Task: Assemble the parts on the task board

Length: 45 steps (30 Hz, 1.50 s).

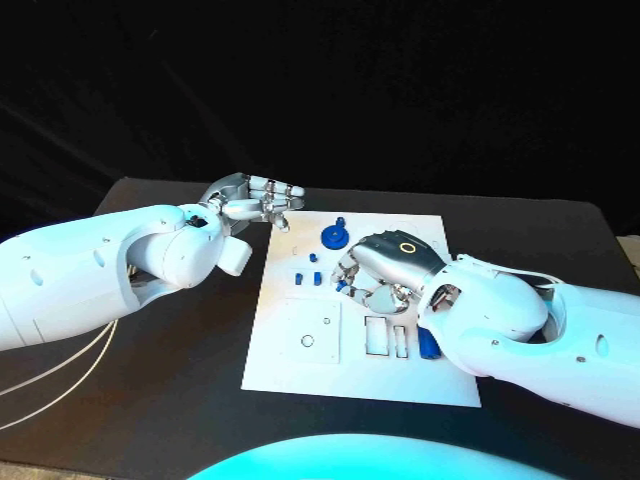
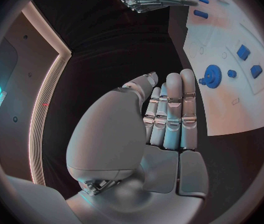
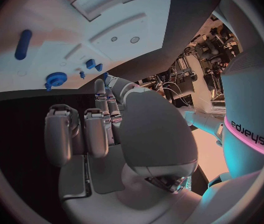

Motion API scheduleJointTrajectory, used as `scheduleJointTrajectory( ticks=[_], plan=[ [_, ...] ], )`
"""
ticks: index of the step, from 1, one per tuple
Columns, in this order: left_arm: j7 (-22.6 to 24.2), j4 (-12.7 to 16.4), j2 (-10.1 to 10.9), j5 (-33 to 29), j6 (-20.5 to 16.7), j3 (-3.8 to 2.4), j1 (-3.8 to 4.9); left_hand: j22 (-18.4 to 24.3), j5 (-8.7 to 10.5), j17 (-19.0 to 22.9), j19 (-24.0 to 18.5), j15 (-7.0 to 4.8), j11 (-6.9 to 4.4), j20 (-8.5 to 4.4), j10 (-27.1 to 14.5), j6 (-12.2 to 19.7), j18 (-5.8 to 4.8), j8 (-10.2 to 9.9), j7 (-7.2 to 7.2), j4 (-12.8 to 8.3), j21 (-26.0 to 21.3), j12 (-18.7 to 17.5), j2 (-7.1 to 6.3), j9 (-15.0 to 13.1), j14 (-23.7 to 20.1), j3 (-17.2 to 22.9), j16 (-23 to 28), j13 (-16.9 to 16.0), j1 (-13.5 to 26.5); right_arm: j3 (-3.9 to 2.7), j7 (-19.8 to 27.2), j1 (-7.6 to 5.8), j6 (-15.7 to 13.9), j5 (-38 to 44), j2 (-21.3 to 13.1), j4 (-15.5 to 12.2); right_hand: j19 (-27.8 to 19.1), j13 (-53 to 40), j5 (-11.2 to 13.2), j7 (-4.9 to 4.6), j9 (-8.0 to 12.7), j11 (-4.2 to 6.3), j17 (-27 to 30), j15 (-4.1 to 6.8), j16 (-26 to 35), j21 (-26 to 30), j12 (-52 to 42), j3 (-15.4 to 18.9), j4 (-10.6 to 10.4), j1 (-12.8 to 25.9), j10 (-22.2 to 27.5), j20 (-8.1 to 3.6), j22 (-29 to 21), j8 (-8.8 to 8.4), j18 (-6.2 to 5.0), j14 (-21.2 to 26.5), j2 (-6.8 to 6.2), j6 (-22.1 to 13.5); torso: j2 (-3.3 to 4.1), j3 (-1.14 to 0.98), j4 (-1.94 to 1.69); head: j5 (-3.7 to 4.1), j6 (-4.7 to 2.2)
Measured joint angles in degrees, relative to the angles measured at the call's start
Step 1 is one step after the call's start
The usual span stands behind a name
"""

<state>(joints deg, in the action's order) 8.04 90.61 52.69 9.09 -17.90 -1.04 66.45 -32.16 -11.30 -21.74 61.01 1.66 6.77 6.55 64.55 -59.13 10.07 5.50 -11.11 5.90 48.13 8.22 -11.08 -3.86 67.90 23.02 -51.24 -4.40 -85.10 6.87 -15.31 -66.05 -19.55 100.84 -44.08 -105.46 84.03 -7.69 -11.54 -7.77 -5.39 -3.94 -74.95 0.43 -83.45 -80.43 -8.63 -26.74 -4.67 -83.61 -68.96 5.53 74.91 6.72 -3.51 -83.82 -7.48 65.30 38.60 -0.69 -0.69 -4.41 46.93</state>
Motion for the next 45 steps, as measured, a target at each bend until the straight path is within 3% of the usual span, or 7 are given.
scheduleJointTrajectory(
  ticks=[6, 17, 27, 45],
  plan=[
    [0.05, -0.2, -0.94, -0.01, -0.04, 0.01, 0.0, 0.0, 0.0, 0.06, 0.0, 0.0, 0.0, 0.0, 0.0, 0.0, -0.03, 0.0, 0.0, 0.0, 0.0, 0.23, 0.0, 0.0, 0.0, 0.0, 0.0, 0.0, 0.0, 0.34, 0.41, 2.21, 0.11, 0.0, 2.7, 2.07, 0.0, 0.03, 0.01, 0.0, 0.01, 0.2, 0.0, 0.0, 0.0, 0.0, 0.22, 0.0, 0.0, 0.0, -0.21, 0.0, 0.0, 0.0, 0.0, 0.0, 0.0, 0.0, -0.02, 0.04, -0.07, -1.32, 0.55],
    [0.07, -0.35, -1.59, -0.02, -0.04, 0.02, 0.01, 0.06, 0.0, 0.06, 0.0, 0.01, 0.0, 0.0, 0.0, 0.0, -0.24, 0.0, 0.01, 0.0, -0.21, 0.23, 0.23, 0.0, -0.01, 0.0, 0.0, 0.0, 0.23, 0.68, 0.59, 4.21, 0.78, 0.04, 5.18, 5.02, 0.0, 0.03, 0.02, 0.0, -0.03, 0.19, 0.01, 0.0, 0.0, 0.0, 0.22, 0.01, 0.0, 0.4, -0.21, 0.0, -0.01, 0.12, 0.0, 0.0, -0.08, -0.01, 0.05, 0.01, -0.03, -2.82, 1.44],
    [0.07, -0.38, -1.62, -0.03, -0.02, 0.02, 0.01, 0.06, 0.0, 0.05, 0.0, 0.01, 0.0, 0.0, 0.0, 0.08, -0.24, 0.0, 0.09, 0.0, -0.21, 0.23, 0.23, 0.0, -0.01, 0.0, 0.0, -0.01, 0.23, 0.78, 0.42, 4.75, 1.55, 0.23, 5.63, 6.1, 0.0, 0.07, 0.03, 0.01, -0.02, 0.18, 0.02, 0.0, 0.0, 0.0, 0.22, 0.01, 0.0, 0.6, -0.21, 0.0, 0.0, 0.12, 0.0, 0.0, 0.0, -0.02, 0.08, -0.03, 0.0, -3.37, 1.94],
    [0.04, -0.37, -1.56, -0.06, 0.05, 0.02, 0.01, 0.05, 0.0, 0.11, 0.0, 0.01, 0.0, 0.0, 0.0, 0.09, -0.25, 0.0, 0.1, 0.0, -0.21, 0.23, 0.23, 0.0, -0.01, 0.0, 0.0, -0.01, 0.23, 0.86, 0.16, 5.31, 2.77, 0.39, 6.0, 6.78, 0.0, 0.08, 0.05, 0.01, -0.07, 0.18, 0.03, 0.0, 0.0, 0.0, 0.22, -0.15, 0.16, 1.06, -0.21, 0.0, 0.03, 0.0, 0.0, 0.0, -0.01, -0.03, 0.07, -0.02, 0.0, -3.53, 2.29]
  ],
)
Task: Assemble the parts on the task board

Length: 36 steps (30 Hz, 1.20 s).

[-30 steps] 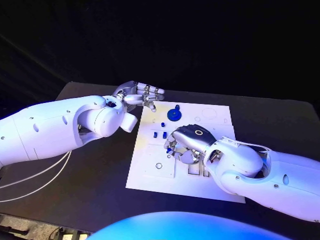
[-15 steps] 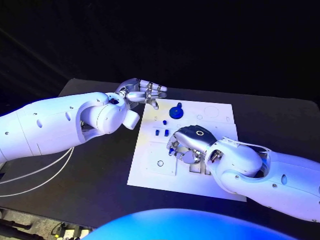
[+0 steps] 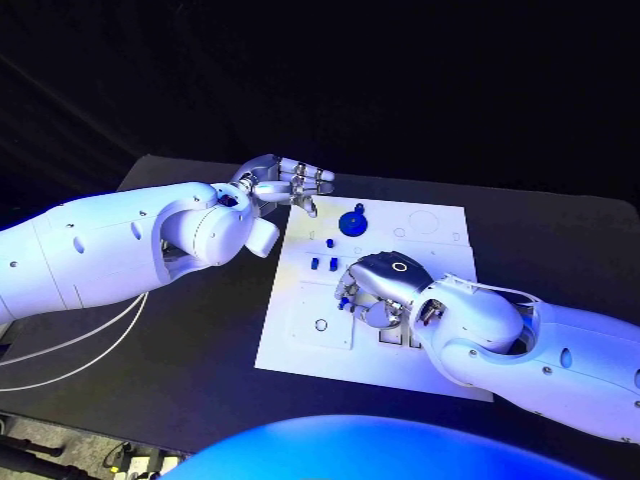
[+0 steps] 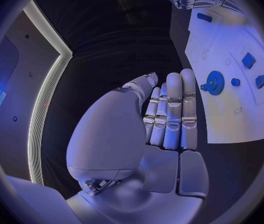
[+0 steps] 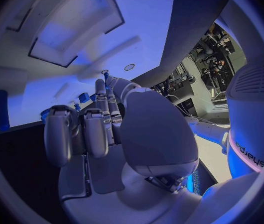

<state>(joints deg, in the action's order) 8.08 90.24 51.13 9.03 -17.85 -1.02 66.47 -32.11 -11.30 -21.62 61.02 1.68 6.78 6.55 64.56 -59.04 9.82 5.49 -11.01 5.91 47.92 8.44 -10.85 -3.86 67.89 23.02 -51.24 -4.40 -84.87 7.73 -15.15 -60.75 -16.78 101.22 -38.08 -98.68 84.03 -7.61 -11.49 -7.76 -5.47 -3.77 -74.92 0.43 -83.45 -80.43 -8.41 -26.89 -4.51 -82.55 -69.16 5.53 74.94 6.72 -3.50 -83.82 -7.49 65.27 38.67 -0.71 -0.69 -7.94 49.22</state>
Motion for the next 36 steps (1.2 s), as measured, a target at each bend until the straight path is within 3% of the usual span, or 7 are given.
scheduleJointTrajectory(
  ticks=[21, 36],
  plan=[
    [-0.09, 0.09, 0.1, 0.0, 0.37, 0.0, 0.01, -0.01, 0.0, -0.01, 0.0, 0.0, 0.0, 0.0, 0.0, 0.0, 0.0, 0.0, 0.0, 0.0, 0.0, 0.0, 0.0, 0.0, 0.0, 0.0, 0.0, 0.0, 0.0, -0.01, -0.13, 0.23, 0.29, 0.04, 1.18, 1.93, 0.0, 0.01, 0.0, 0.08, 0.0, -0.01, 0.01, 0.0, 0.0, 0.0, 0.0, 0.01, -0.01, 0.0, 0.0, 0.0, -0.01, 0.12, 0.0, 0.0, 0.0, -0.1, 0.02, -0.02, -0.01, -0.21, 0.35],
    [-0.25, 0.11, 0.14, 0.02, 0.62, 0.0, 0.01, 0.04, 0.0, 0.06, 0.0, 0.0, 0.0, 0.0, 0.0, 0.0, -0.01, 0.0, 0.01, -0.17, 0.0, 0.0, 0.0, 0.0, 0.0, -0.17, 0.0, 0.0, 0.0, -0.02, -0.14, 0.69, 1.62, -0.09, 1.61, 1.73, 0.0, 0.12, 0.11, 0.09, -0.2, 0.13, 0.01, 0.0, 0.0, 0.0, 0.09, 0.01, -0.01, 0.33, -0.3, 0.0, -0.02, 0.04, 0.0, 0.0, -0.14, 0.34, -0.04, 0.01, 0.03, -0.3, 0.67]
  ],
)
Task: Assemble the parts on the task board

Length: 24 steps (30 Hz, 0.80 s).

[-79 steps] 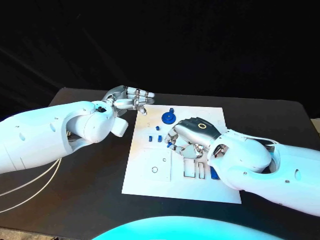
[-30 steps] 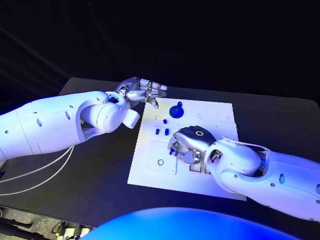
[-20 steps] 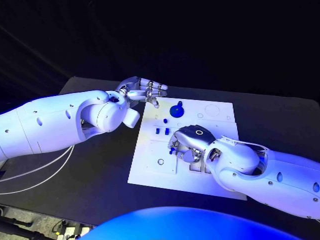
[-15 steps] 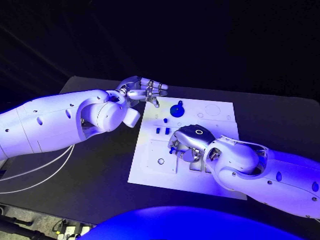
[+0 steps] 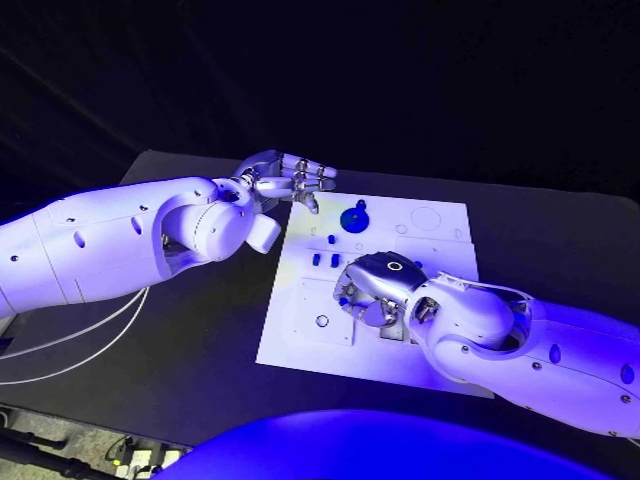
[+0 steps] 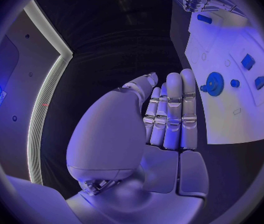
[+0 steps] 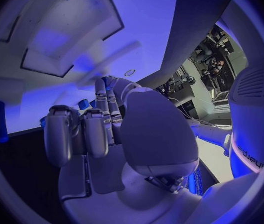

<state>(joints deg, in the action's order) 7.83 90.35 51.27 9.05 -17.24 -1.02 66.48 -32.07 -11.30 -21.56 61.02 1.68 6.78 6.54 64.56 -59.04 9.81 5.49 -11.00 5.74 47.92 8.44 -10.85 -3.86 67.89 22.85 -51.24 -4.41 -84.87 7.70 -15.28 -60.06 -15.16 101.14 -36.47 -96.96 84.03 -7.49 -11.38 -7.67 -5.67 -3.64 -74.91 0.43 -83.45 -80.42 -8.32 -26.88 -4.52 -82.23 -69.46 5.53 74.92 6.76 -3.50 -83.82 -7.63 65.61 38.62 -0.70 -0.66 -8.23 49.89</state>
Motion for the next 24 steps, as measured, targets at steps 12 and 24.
scheduleJointTrajectory(
  ticks=[12, 24],
  plan=[
    [-0.16, -0.02, -0.01, 0.03, 0.15, 0.0, 0.0, 0.05, 0.0, 0.0, 0.0, 0.0, 0.0, 0.0, 0.0, 0.0, 0.0, 0.0, 0.0, 0.0, 0.0, 0.0, 0.0, 0.0, 0.0, 0.0, 0.0, 0.0, 0.0, -0.04, -0.18, 0.05, 0.23, -0.01, 0.04, 0.32, 0.0, 0.12, -0.38, -1.06, 0.97, -1.09, 0.0, -0.32, 0.0, 1.46, 1.33, 0.46, -0.15, 2.92, 1.75, 0.0, -0.01, -2.18, 0.0, -0.32, -1.42, -3.77, -0.01, 0.0, -0.01, 0.03, -0.12],
    [-0.42, -0.02, 0.05, 0.05, 0.45, 0.0, 0.0, 0.22, 0.0, 0.13, 0.0, 0.12, 0.21, 0.0, -0.21, 0.24, -0.01, 0.0, -0.19, 0.0, -0.33, 0.23, 0.33, 0.0, -0.11, 0.0, 0.25, 0.0, 0.33, 0.08, -1.06, 0.21, -1.33, 0.55, -2.64, -1.69, -0.22, 1.02, -0.38, -0.59, 1.74, -1.26, 0.01, -0.32, 0.12, 3.02, 2.42, 1.29, 0.0, 4.13, 4.26, 0.22, -0.01, -3.09, 0.0, -0.31, -2.62, -7.98, 0.0, -0.03, 0.0, 0.28, -0.5]
  ],
)
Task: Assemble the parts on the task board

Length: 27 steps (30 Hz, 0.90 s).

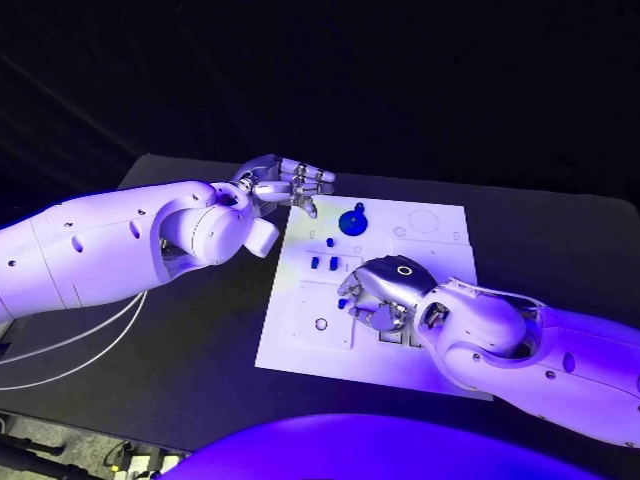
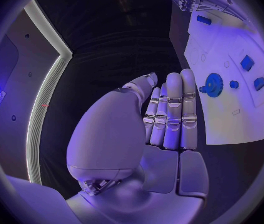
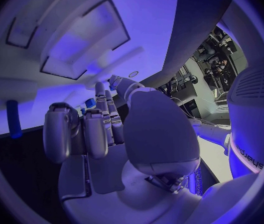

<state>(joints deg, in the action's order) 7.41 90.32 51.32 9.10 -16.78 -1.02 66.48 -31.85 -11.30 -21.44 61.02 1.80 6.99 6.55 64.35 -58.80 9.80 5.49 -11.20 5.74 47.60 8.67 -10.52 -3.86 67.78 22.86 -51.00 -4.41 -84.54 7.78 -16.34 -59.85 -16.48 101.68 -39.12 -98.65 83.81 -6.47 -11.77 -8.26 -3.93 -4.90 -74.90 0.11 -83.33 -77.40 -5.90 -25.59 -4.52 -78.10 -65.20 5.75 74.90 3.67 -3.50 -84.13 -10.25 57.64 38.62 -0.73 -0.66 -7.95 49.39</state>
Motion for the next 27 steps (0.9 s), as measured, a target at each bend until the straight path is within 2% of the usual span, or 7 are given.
scheduleJointTrajectory(
  ticks=[4, 6, 11, 13, 16, 20, 27],
  plan=[
    [-0.05, -0.01, 0.18, 0.0, 0.11, 0.0, 0.0, 0.04, 0.0, 0.02, 0.0, 0.07, 0.08, 0.0, -0.09, 0.08, -0.03, 0.0, 0.07, 0.0, 0.0, 0.0, 0.2, 0.0, -0.07, 0.0, 0.0, 0.0, 0.2, -0.62, -0.65, -0.19, -0.63, 0.6, -2.99, -2.7, 0.0, 0.0, 0.0, 0.48, -0.19, 0.0, 0.0, 0.0, 0.2, 0.3, -0.25, 0.31, 0.15, 0.49, 0.0, 0.0, 0.0, 0.3, 0.0, 0.0, -0.08, 0.49, 0.0, 0.0, 0.01, 0.08, -0.15],
    [-0.07, -0.03, 0.29, 0.01, 0.17, 0.0, 0.0, 0.04, 0.0, 0.02, 0.0, 0.07, 0.08, 0.0, -0.09, 0.08, -0.03, 0.0, 0.07, 0.0, 0.0, 0.0, 0.2, 0.0, -0.07, 0.0, 0.0, 0.0, 0.2, -0.88, -0.99, -0.86, -0.94, 0.94, -4.85, -3.92, 0.0, 0.0, 0.0, 0.48, -0.23, 0.0, 0.06, 0.0, 0.2, 0.3, -0.25, 0.54, -0.08, 0.51, 0.0, 0.0, 0.0, 0.3, 0.0, 0.0, -0.09, 0.49, -0.01, 0.0, 0.02, 0.22, -0.26],
    [-0.1, -0.08, 0.51, 0.01, 0.28, 0.0, 0.0, 0.04, 0.0, 0.02, 0.0, 0.07, 0.08, 0.0, -0.09, 0.08, -0.04, 0.0, 0.07, 0.0, 0.0, 0.23, 0.2, 0.0, -0.07, 0.0, 0.0, 0.0, 0.2, -1.55, -1.83, -3.15, -1.56, 1.54, -9.68, -6.42, -0.21, 0.0, 0.0, 0.71, -0.34, 0.23, 0.53, 0.0, 0.54, 1.11, -0.25, 1.35, -0.25, 1.19, 0.27, 0.21, 0.04, 0.52, 0.0, 0.0, -0.77, 1.15, -0.1, 0.04, 0.07, 0.8, -0.74],
    [-0.1, -0.12, 0.54, 0.01, 0.32, 0.0, 0.0, 0.04, 0.0, 0.02, 0.0, 0.07, 0.08, 0.0, -0.09, 0.08, -0.04, 0.0, 0.07, 0.0, 0.0, 0.29, 0.2, 0.0, -0.07, 0.0, 0.0, 0.0, 0.2, -1.78, -2.12, -4.38, -1.67, 1.62, -11.29, -7.04, -0.37, 0.01, 0.44, 0.91, -0.34, -0.05, 0.75, 0.0, 0.54, 1.42, -0.47, 1.91, -0.48, 1.72, 0.81, 0.37, 0.04, 0.52, 0.0, 0.0, -0.99, 1.35, -0.13, 0.04, 0.1, 1.18, -1.01],
    [-0.11, -0.2, 0.52, 0.01, 0.4, 0.0, 0.0, 0.04, 0.0, 0.02, 0.0, 0.07, 0.09, 0.0, -0.08, 0.08, -0.04, 0.0, 0.07, 0.0, 0.0, 0.3, 0.2, 0.0, -0.07, 0.0, 0.0, 0.0, 0.2, -1.97, -2.37, -6.02, -1.57, 1.63, -12.76, -7.12, -0.56, 0.16, 0.47, 1.01, -0.34, -0.08, 0.84, 0.0, 0.54, 2.25, -0.46, 2.63, -0.57, 1.82, 1.63, 0.26, 0.04, 0.52, 0.0, 0.0, -0.94, 1.4, -0.15, 0.04, 0.14, 1.81, -1.33],
    [-0.11, -0.24, 0.47, 0.01, 0.64, 0.01, -0.01, 0.04, 0.0, 0.02, 0.0, 0.07, 0.08, 0.0, -0.09, 0.07, -0.04, 0.0, 0.08, 0.0, 0.0, 0.3, 0.2, 0.0, -0.07, 0.0, 0.0, 0.0, 0.2, -2.08, -2.66, -7.15, -0.61, 1.71, -13.85, -5.75, -0.93, 0.31, 0.82, 1.71, -0.34, -0.38, 0.5, -0.21, 0.54, 3.25, -0.56, 4.58, -0.98, 2.25, 3.14, 0.5, 0.04, 0.52, 0.01, 0.21, -1.37, 1.3, -0.18, 0.07, 0.13, 2.55, -1.82],
    [-0.1, -0.33, 0.46, 0.01, 1.18, 0.02, -0.01, 0.04, 0.0, 0.01, 0.0, 0.07, 0.08, 0.0, -0.09, 0.07, -0.04, 0.0, 0.08, 0.0, 0.0, 0.3, 0.2, 0.0, -0.07, 0.0, 0.0, 0.0, 0.2, -2.03, -2.8, -7.16, 1.55, 1.8, -13.62, -3.02, -1.13, 0.41, 0.82, 2.41, -0.34, -0.68, 0.49, -0.41, 0.54, 3.64, -1.24, 6.66, -1.44, 2.25, 4.47, 0.71, 0.03, 0.52, 0.01, 0.01, -1.37, 0.98, -0.12, 0.04, 0.1, 3.03, -2.27]
  ],
)
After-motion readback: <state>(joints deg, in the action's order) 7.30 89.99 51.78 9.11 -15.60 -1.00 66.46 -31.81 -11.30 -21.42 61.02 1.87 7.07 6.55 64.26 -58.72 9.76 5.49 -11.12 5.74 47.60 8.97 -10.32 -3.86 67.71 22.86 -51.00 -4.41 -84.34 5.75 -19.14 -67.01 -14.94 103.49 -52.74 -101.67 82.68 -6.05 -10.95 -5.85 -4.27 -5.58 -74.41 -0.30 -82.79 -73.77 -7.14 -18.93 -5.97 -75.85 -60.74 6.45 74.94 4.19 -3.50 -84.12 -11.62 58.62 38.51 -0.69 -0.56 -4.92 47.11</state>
